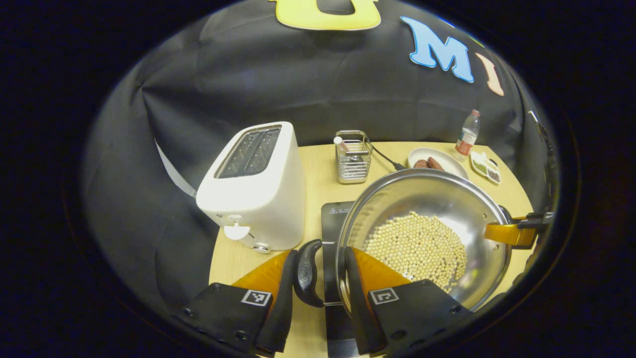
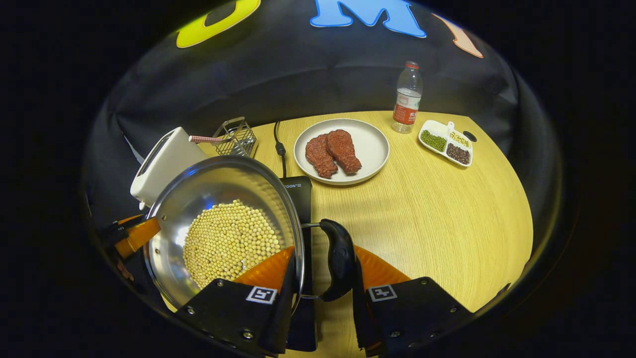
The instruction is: First push the handle of the pot to place it horizontally, then grasp the pot with both hands and set it on the induction cooktop.
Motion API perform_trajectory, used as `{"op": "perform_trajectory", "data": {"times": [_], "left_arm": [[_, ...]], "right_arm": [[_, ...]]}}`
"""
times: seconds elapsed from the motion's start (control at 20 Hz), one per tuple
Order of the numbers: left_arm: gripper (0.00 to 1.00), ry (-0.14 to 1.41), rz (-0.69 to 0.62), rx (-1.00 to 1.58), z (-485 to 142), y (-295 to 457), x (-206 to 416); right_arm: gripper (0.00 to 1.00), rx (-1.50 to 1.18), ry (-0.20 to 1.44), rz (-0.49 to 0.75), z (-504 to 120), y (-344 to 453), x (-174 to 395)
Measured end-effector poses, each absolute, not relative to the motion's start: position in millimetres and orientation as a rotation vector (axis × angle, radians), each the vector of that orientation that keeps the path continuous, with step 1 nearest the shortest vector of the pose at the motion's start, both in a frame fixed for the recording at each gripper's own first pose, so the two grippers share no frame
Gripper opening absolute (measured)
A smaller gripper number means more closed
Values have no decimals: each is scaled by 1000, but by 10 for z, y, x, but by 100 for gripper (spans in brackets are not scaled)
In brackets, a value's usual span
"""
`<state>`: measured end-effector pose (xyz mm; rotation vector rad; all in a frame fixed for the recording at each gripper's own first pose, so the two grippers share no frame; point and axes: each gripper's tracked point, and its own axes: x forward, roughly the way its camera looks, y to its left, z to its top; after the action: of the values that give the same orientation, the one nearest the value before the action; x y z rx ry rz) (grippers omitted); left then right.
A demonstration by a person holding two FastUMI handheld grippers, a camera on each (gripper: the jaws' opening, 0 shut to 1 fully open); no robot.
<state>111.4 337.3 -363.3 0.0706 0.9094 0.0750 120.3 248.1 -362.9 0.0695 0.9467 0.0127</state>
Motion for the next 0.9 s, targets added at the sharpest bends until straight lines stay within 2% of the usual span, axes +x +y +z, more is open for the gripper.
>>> {"op": "perform_trajectory", "data": {"times": [0.05, 0.1, 0.2, 0.45, 0.5, 0.55, 0.6, 0.65, 0.7, 0.75, 0.8, 0.85, 0.9], "left_arm": [[60, 909, 73, 73, -3640, 3381, 1135], [58, 909, 72, 72, -3637, 3381, 1116], [60, 919, 79, 59, -3714, 3396, 1105], [56, 876, 68, 68, -3655, 3429, 1103], [58, 871, 70, 61, -3654, 3461, 1074], [69, 873, 76, 47, -3647, 3482, 1059], [66, 870, 83, 36, -3618, 3519, 1031], [65, 859, 95, 39, -3566, 3569, 1009], [74, 840, 102, 48, -3471, 3609, 1000], [81, 816, 114, 57, -3331, 3643, 979], [70, 798, 129, 55, -3186, 3640, 919], [83, 781, 140, 39, -3051, 3621, 863], [83, 757, 147, 25, -2876, 3586, 779]], "right_arm": [[52, 71, 946, 10, -3641, 2489, 1205], [52, 71, 944, 7, -3647, 2496, 1212], [52, 73, 940, 1, -3687, 2506, 1197], [52, 74, 899, -4, -3676, 2512, 1205], [52, 77, 887, 3, -3670, 2517, 1213], [52, 81, 879, 9, -3673, 2526, 1214], [55, 85, 870, 16, -3664, 2526, 1215], [51, 90, 869, 26, -3671, 2537, 1218], [53, 97, 870, 32, -3673, 2535, 1214], [63, 106, 864, 31, -3654, 2502, 1201], [66, 116, 851, 33, -3616, 2477, 1199], [73, 127, 831, 34, -3578, 2450, 1199], [77, 141, 813, 42, -3508, 2435, 1190]]}}
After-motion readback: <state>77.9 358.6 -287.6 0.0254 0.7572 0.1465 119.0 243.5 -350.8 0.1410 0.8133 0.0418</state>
